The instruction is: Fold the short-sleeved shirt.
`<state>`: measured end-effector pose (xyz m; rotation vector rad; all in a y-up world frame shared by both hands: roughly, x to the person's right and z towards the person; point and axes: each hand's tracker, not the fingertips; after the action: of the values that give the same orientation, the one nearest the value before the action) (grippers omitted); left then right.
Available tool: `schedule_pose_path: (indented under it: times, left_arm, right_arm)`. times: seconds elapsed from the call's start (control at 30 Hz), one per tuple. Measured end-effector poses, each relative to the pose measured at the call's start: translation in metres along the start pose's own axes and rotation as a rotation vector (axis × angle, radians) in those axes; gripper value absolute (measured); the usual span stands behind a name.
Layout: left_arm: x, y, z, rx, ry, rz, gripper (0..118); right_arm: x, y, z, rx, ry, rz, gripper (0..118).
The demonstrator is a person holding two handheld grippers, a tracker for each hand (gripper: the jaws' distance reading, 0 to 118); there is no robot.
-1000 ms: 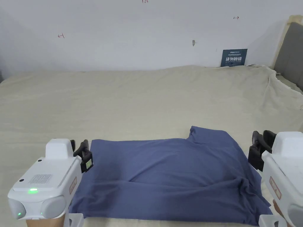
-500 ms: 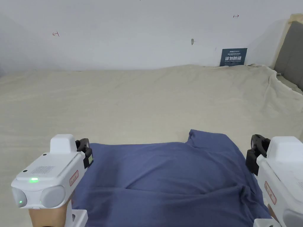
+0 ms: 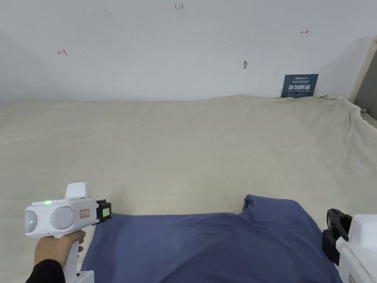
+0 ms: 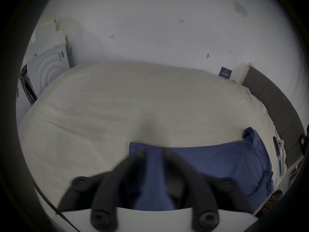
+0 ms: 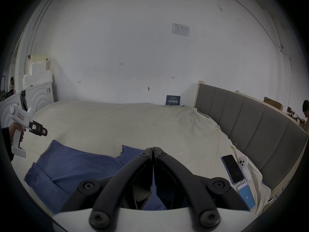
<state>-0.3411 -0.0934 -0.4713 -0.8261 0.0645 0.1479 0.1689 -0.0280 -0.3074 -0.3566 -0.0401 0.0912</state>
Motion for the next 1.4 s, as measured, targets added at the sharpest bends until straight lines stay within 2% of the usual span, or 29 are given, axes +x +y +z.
schedule_pose_path:
  times: [0.03,0.07,0.1,0.23,0.3,0.33,0.37,0.47,0.5,0.57,0.67,0.73,0.77,0.8,0.9,0.93,0.97,1.0,1.03,1.1,1.2,1.3,1.4]
  left_arm:
    - [-0.002,0.004,-0.016,-0.044,0.015,-0.009,63]
    - [-0.004,0.004,-0.027,-0.071,0.025,-0.017,79]
    - [-0.005,0.006,-0.041,-0.094,0.042,-0.029,82]
    - [-0.01,0.008,-0.079,-0.144,0.074,-0.014,82]
    - [-0.009,0.006,-0.092,-0.168,0.084,-0.026,78]
    - [-0.01,0.003,-0.096,-0.183,0.087,-0.039,69]
    - [-0.01,0.002,-0.1,-0.195,0.086,-0.042,51]
    - [-0.009,-0.002,-0.102,-0.201,0.078,-0.032,45]
    - [-0.007,-0.002,-0.102,-0.198,0.08,-0.038,36]
    - [-0.005,-0.001,-0.099,-0.185,0.061,-0.077,2]
    - [-0.004,-0.002,-0.091,-0.172,0.026,-0.055,1]
    - [-0.001,-0.001,-0.074,-0.102,-0.008,-0.066,1]
    - [0.0,0.0,-0.066,-0.08,-0.018,-0.061,1]
    - [0.001,0.001,-0.056,-0.062,-0.059,-0.05,1]
    - [0.007,0.0,-0.019,-0.016,-0.12,-0.046,1]
    - [0.008,0.0,-0.012,-0.003,-0.127,-0.053,1]
    - [0.009,0.001,-0.005,0.002,-0.133,-0.058,1]
    - [0.009,0.002,0.004,0.011,-0.14,-0.06,1]
    - [0.01,0.001,0.01,0.019,-0.144,-0.062,1]
    - [0.011,0.001,0.017,0.026,-0.15,-0.067,1]
    - [0.01,0.003,0.022,0.026,-0.149,-0.072,1]
    - [0.007,0.003,0.019,0.02,-0.143,-0.064,1]
    - [0.004,0.0,0.015,0.011,-0.134,-0.053,1]
  right_arm:
    - [0.0,-0.002,-0.007,-0.014,-0.003,0.003,0]
    - [0.0,-0.004,-0.013,-0.024,-0.004,0.001,0]
    - [0.001,-0.007,-0.019,-0.035,-0.005,-0.004,0]
    - [0.0,-0.014,-0.038,-0.068,-0.017,-0.003,0]
    - [0.001,-0.016,-0.044,-0.077,-0.018,-0.006,0]
    - [0.001,-0.017,-0.048,-0.083,-0.02,-0.006,0]
    - [0.001,-0.018,-0.05,-0.088,-0.018,-0.004,0]
    - [0.0,-0.02,-0.055,-0.106,-0.014,0.006,0]
    - [0.001,-0.02,-0.057,-0.112,-0.009,0.005,0]
    - [0.003,-0.02,-0.062,-0.126,0.002,-0.004,0]
    - [0.012,-0.017,-0.08,-0.153,0.024,-0.029,0]
    - [0.022,-0.013,-0.101,-0.209,0.033,-0.054,2]
    - [0.027,-0.013,-0.11,-0.227,0.042,-0.076,7]
    - [0.033,-0.013,-0.121,-0.233,0.044,-0.066,17]
    - [0.046,-0.014,-0.162,-0.37,0.071,-0.057,31]
    - [0.05,-0.016,-0.174,-0.393,0.072,-0.076,49]
    - [0.053,-0.019,-0.188,-0.418,0.067,-0.08,73]
    - [0.056,-0.022,-0.203,-0.453,0.058,-0.077,85]
    - [0.058,-0.025,-0.215,-0.473,0.051,-0.082,89]
    - [0.063,-0.036,-0.241,-0.53,0.047,-0.104,89]
    - [0.051,-0.045,-0.261,-0.604,0.042,-0.018,86]
    - [0.046,-0.053,-0.274,-0.643,0.04,-0.045,73]
    - [0.04,-0.062,-0.278,-0.659,0.055,-0.031,58]
